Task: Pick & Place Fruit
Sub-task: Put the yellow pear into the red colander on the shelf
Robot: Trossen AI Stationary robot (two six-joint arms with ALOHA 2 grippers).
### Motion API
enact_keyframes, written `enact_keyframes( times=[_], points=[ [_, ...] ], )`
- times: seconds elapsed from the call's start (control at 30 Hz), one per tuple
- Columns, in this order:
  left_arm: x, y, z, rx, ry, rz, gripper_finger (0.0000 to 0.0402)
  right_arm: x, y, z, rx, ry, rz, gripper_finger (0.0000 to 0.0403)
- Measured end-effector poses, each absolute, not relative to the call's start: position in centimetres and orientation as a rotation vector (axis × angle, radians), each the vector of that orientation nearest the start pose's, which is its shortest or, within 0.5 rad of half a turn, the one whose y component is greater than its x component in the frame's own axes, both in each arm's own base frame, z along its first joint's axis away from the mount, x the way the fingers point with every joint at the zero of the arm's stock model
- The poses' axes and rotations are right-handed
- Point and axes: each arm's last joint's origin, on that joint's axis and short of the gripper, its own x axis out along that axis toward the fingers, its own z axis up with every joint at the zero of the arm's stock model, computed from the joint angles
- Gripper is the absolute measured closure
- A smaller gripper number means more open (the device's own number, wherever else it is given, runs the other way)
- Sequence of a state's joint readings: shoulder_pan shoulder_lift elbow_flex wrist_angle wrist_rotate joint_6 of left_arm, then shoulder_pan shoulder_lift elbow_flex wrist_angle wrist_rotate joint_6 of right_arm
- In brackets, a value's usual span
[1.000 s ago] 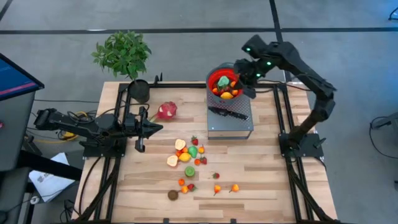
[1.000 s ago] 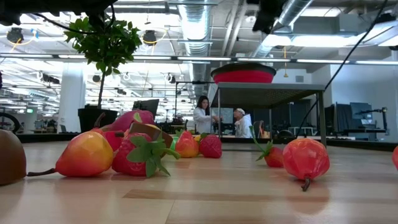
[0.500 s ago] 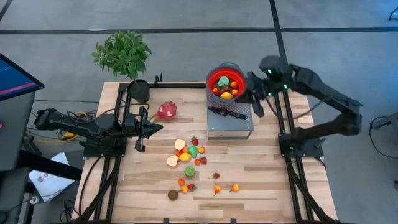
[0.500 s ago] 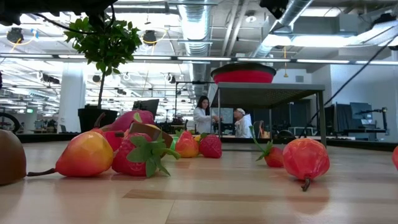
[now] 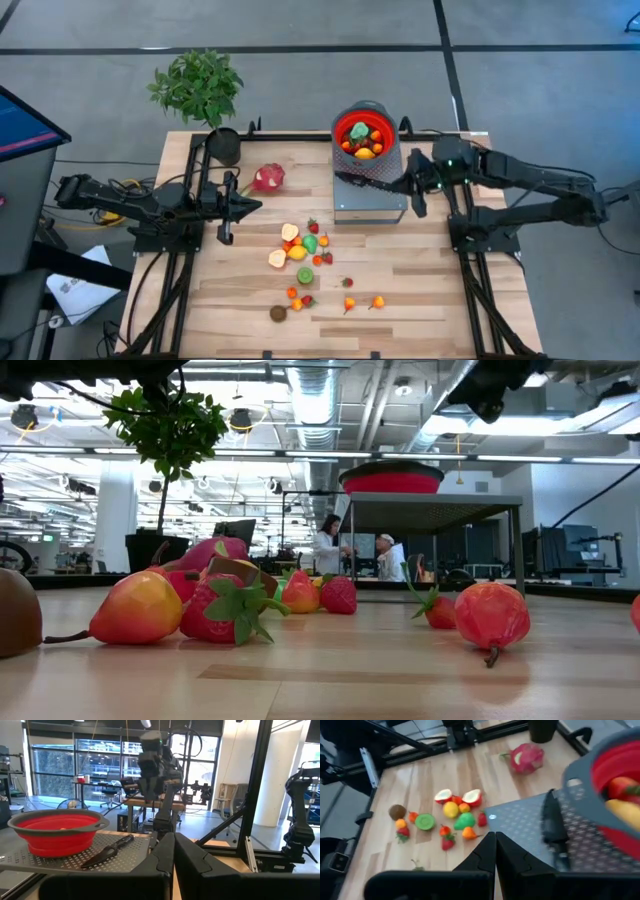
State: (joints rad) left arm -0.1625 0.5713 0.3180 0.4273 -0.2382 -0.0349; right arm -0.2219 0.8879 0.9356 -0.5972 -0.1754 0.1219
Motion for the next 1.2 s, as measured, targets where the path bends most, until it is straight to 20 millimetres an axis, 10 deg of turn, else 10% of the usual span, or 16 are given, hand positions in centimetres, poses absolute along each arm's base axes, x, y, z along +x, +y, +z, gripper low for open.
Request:
enact_keyframes(
  times=[1.2],
  points=[
    [14.4, -1.7, 26.0, -0.07, -0.172, 0.073, 0.0399, 22.7, 9.2, 26.5, 0.422, 0.829, 0.024, 0.0403]
  ],
)
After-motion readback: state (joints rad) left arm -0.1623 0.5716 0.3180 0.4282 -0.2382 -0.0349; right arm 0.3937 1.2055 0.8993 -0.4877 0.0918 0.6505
